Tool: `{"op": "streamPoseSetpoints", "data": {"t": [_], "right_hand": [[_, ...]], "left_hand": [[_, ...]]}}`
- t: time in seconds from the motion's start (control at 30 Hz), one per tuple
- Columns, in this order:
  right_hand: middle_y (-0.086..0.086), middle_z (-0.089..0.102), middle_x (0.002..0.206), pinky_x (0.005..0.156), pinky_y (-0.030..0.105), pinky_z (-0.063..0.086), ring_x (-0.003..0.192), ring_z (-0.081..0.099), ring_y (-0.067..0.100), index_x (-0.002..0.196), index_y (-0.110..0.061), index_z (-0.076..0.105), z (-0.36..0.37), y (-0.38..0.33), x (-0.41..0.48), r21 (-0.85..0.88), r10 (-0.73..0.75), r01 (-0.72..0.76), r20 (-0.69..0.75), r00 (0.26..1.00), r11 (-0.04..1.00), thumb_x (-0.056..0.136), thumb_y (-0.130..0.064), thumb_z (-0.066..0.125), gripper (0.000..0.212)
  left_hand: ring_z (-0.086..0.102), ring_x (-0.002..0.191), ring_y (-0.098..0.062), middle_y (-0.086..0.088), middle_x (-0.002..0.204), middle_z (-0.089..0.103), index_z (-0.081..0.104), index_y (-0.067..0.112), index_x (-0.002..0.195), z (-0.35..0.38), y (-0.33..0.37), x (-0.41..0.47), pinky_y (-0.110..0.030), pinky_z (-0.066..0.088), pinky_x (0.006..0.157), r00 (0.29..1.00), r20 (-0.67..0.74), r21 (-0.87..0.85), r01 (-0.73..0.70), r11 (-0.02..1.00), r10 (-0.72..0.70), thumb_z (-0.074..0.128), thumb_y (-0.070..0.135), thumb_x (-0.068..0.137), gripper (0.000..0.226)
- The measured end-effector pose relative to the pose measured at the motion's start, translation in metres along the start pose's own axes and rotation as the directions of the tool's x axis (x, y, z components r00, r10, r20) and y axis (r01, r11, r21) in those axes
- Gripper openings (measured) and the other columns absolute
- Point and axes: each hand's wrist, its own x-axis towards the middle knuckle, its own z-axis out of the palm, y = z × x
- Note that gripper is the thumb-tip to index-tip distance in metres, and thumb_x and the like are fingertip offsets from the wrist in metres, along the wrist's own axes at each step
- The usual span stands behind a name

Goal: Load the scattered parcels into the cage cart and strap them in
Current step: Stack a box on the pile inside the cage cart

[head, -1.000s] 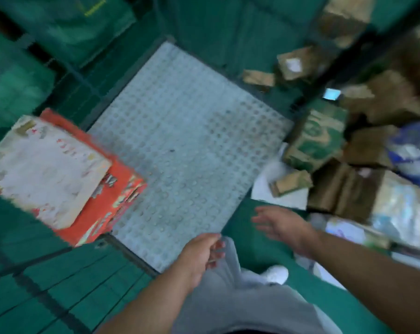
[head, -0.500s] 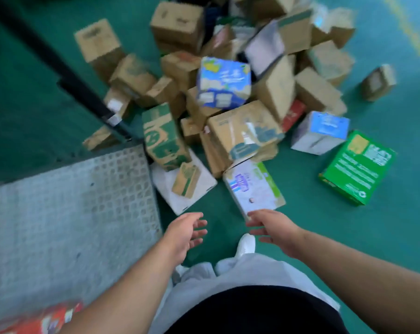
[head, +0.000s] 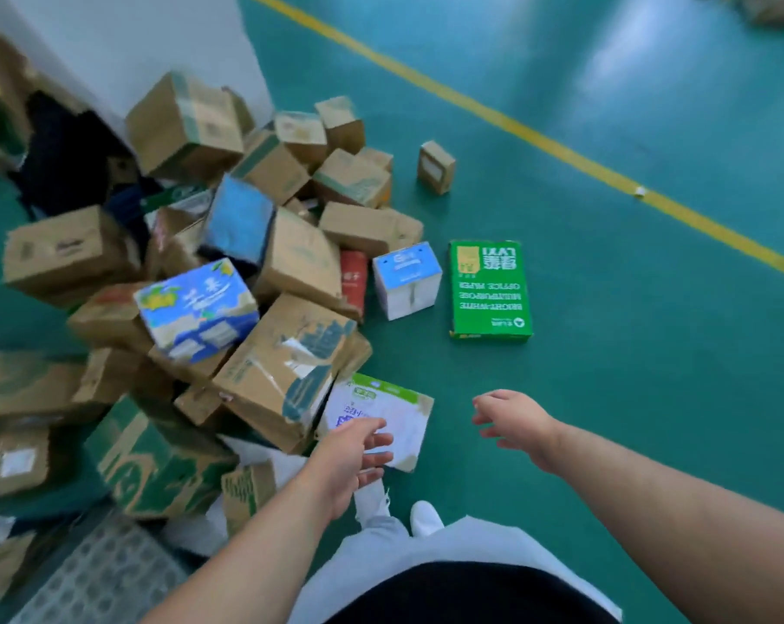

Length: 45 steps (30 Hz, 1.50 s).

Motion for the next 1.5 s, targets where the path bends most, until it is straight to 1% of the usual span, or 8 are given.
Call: {"op": "streamPoseSetpoints", "data": {"t": [0.17,0.37,0.5,0.7,0.93,1.07,1.23,1.5], "right_hand": [[0.001,0.071,0.111,0.076,0.03,0.049,0.094,0.068,0.018,0.117,-0.019,0.065,-0.011,0.012,-0.009,0.12,0.022,-0.017,-0.04,0.999,0.993,0.101,-0.027,0.048,0.025],[-0.001,0.072,0.111,0.08,0.03,0.051,0.099,0.068,0.019,0.116,-0.021,0.065,-0.051,0.02,-0.009,0.242,0.032,-0.013,-0.078,0.996,0.97,0.101,-0.029,0.049,0.024],[0.0,0.072,0.112,0.08,0.03,0.051,0.1,0.068,0.02,0.115,-0.021,0.065,-0.103,0.031,0.006,0.353,0.06,-0.018,-0.108,0.992,0.935,0.101,-0.03,0.049,0.023],[0.002,0.073,0.109,0.081,0.032,0.051,0.089,0.067,0.017,0.113,-0.017,0.066,-0.209,0.064,0.066,0.476,0.133,-0.063,-0.114,0.985,0.877,0.102,-0.028,0.049,0.023],[-0.001,0.072,0.105,0.071,0.029,0.046,0.087,0.065,0.016,0.111,-0.017,0.063,-0.318,0.076,0.127,0.34,0.187,-0.141,-0.106,0.977,0.93,0.102,-0.027,0.048,0.021],[0.001,0.072,0.106,0.071,0.029,0.044,0.084,0.065,0.016,0.11,-0.018,0.062,-0.343,0.051,0.154,0.294,0.166,-0.133,-0.091,0.982,0.946,0.102,-0.027,0.047,0.019],[0.0,0.071,0.104,0.078,0.031,0.047,0.086,0.066,0.016,0.107,-0.018,0.061,-0.341,0.005,0.185,0.222,0.124,-0.113,-0.036,0.992,0.968,0.102,-0.027,0.046,0.018],[-0.001,0.072,0.105,0.085,0.033,0.052,0.094,0.069,0.018,0.106,-0.019,0.065,-0.337,-0.041,0.236,0.163,0.179,-0.176,-0.004,0.984,0.971,0.101,-0.031,0.049,0.021]], "left_hand": [[0.067,0.097,-0.026,-0.008,0.114,0.071,0.066,0.015,0.118,0.018,0.02,0.023,-0.039,0.052,0.086,0.996,0.032,0.212,0.072,0.974,-0.081,0.053,0.028,0.104,0.023],[0.069,0.091,-0.024,-0.007,0.111,0.073,0.069,0.015,0.115,0.062,0.055,0.045,-0.034,0.052,0.076,0.995,0.026,0.348,0.077,0.934,-0.092,0.057,0.028,0.102,0.022],[0.07,0.092,-0.025,-0.008,0.112,0.074,0.068,0.013,0.115,0.118,0.08,0.068,-0.033,0.052,0.066,0.996,0.016,0.421,0.076,0.904,-0.091,0.06,0.028,0.099,0.023],[0.07,0.093,-0.026,-0.008,0.108,0.075,0.069,0.013,0.114,0.241,0.102,0.113,-0.036,0.053,0.076,0.993,-0.031,0.46,0.112,0.881,-0.11,0.06,0.028,0.099,0.023],[0.071,0.097,-0.025,-0.007,0.112,0.073,0.066,0.015,0.116,0.342,0.138,0.131,-0.036,0.055,0.078,0.994,-0.049,0.388,0.106,0.915,-0.094,0.057,0.027,0.102,0.02],[0.07,0.1,-0.025,-0.007,0.113,0.072,0.065,0.015,0.117,0.345,0.161,0.124,-0.035,0.054,0.075,0.99,-0.109,0.317,0.117,0.941,-0.087,0.057,0.028,0.101,0.022],[0.068,0.109,-0.028,-0.008,0.115,0.071,0.064,0.013,0.117,0.326,0.194,0.136,-0.038,0.053,0.084,0.984,-0.164,0.232,0.114,0.966,-0.077,0.055,0.026,0.103,0.021],[0.067,0.092,-0.023,-0.004,0.108,0.071,0.065,0.013,0.117,0.322,0.249,0.231,-0.034,0.053,0.076,0.977,-0.131,0.207,0.194,0.959,-0.17,0.056,0.027,0.101,0.023]]}}
